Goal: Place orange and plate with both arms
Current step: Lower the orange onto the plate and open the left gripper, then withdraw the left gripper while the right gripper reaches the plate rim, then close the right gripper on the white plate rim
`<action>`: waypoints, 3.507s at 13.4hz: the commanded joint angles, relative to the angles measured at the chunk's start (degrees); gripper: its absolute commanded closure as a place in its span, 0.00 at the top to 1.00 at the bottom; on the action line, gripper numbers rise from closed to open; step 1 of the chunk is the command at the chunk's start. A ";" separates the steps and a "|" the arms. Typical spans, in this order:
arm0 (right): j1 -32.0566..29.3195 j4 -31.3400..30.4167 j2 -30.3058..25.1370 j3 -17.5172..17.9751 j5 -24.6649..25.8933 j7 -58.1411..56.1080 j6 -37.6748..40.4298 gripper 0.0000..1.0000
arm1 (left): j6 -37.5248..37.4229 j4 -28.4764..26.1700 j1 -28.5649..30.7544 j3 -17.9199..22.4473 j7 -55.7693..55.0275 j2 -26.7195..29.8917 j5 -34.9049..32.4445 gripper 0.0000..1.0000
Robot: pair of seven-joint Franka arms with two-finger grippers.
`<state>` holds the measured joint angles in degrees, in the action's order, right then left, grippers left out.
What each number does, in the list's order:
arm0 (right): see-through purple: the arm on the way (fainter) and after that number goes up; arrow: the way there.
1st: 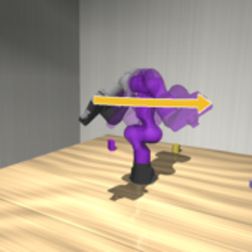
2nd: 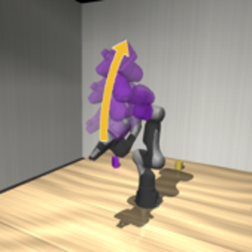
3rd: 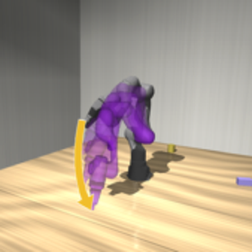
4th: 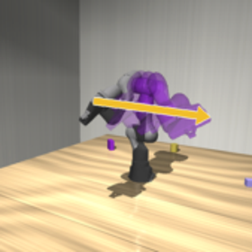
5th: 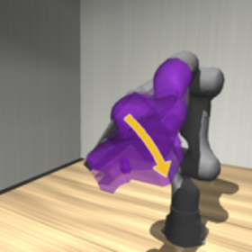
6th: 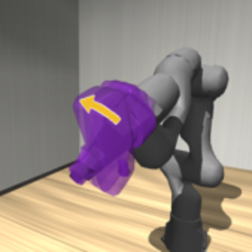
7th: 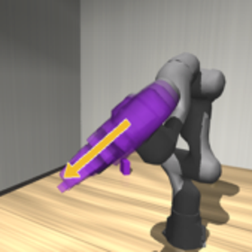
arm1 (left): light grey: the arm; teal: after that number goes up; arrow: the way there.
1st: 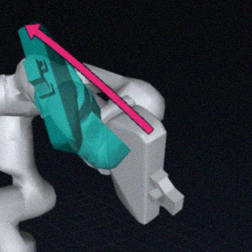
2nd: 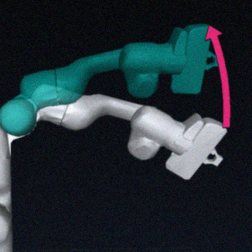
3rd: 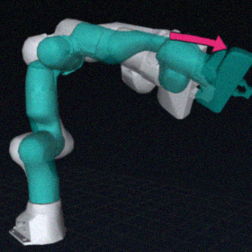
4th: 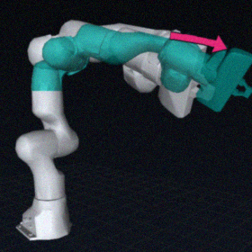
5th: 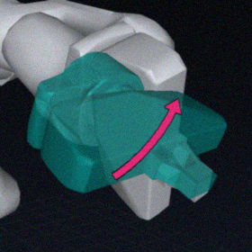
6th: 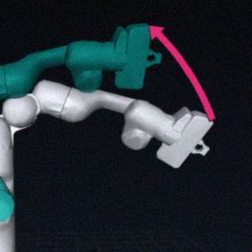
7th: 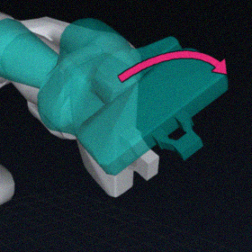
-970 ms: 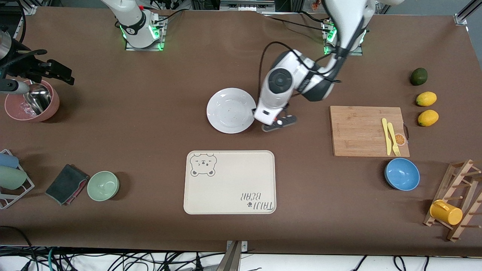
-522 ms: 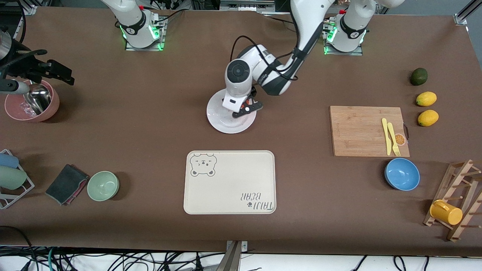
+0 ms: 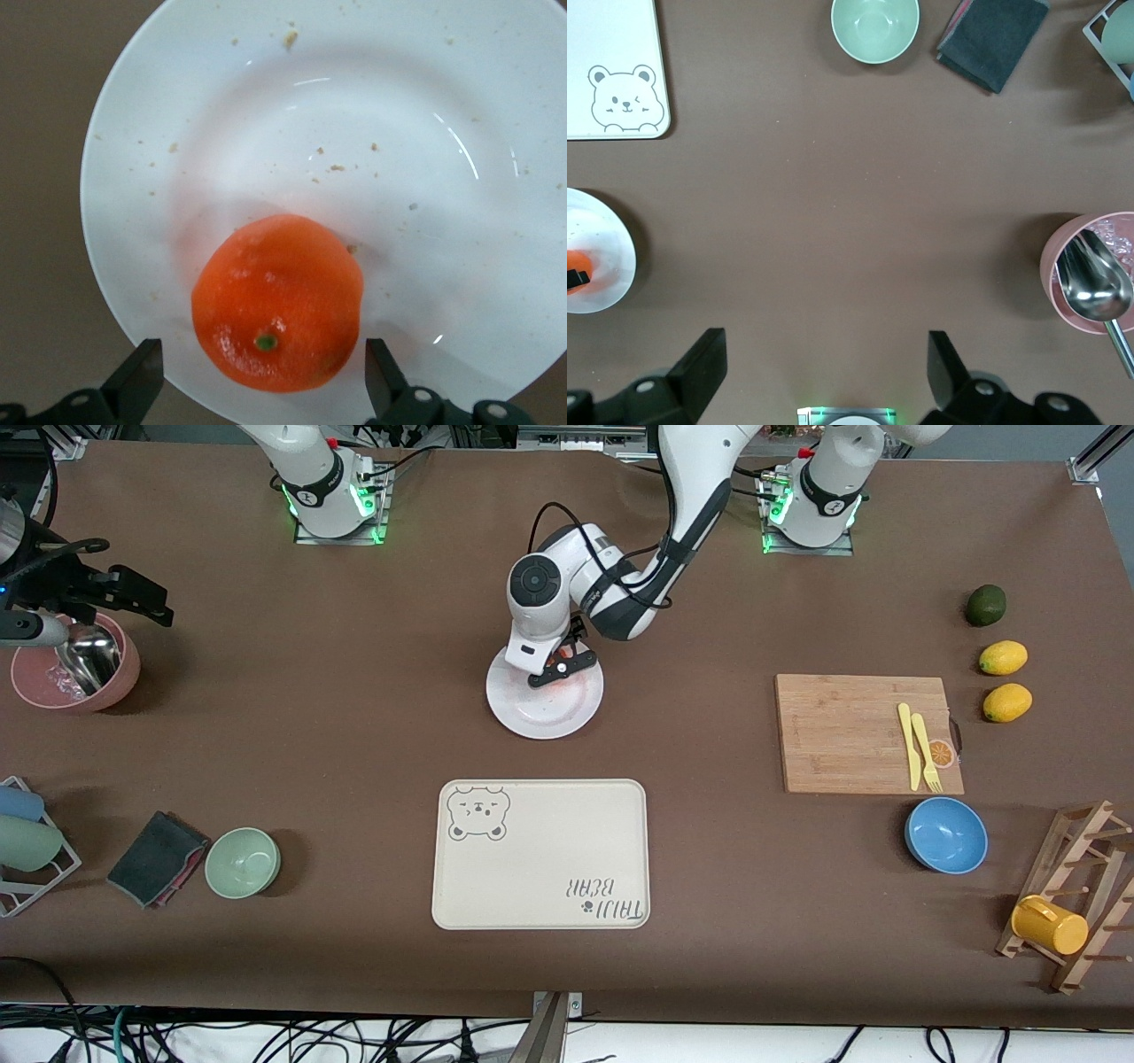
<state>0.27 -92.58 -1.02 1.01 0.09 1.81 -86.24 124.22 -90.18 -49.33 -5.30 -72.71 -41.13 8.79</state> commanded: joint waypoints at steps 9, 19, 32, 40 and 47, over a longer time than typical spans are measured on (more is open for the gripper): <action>0.08 -0.23 -1.17 1.18 -1.49 -0.67 -1.21 1.00 | -15.40 10.29 10.37 0.91 6.23 4.47 0.70 1.00; -0.19 -14.79 -0.03 4.79 -16.57 -1.72 -19.11 1.00 | -27.97 10.64 31.20 1.00 38.05 7.73 -5.08 1.00; -0.19 -38.53 10.60 21.02 -52.35 -21.66 -54.88 1.00 | -35.80 10.64 47.92 1.35 73.49 15.20 -16.00 1.00; -0.19 -45.05 15.95 31.42 -89.60 -55.01 -67.83 1.00 | -34.85 7.67 50.30 3.44 78.60 23.62 -14.08 1.00; -0.10 -44.61 20.96 31.42 -101.92 -68.39 -68.00 1.00 | -27.27 -6.48 49.33 5.48 78.42 36.80 -10.99 1.00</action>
<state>0.69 -138.01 17.71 31.69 -97.13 -60.76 -153.44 96.06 -91.61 0.69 -0.70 4.51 -8.95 -3.53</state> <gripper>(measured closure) 0.000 0.000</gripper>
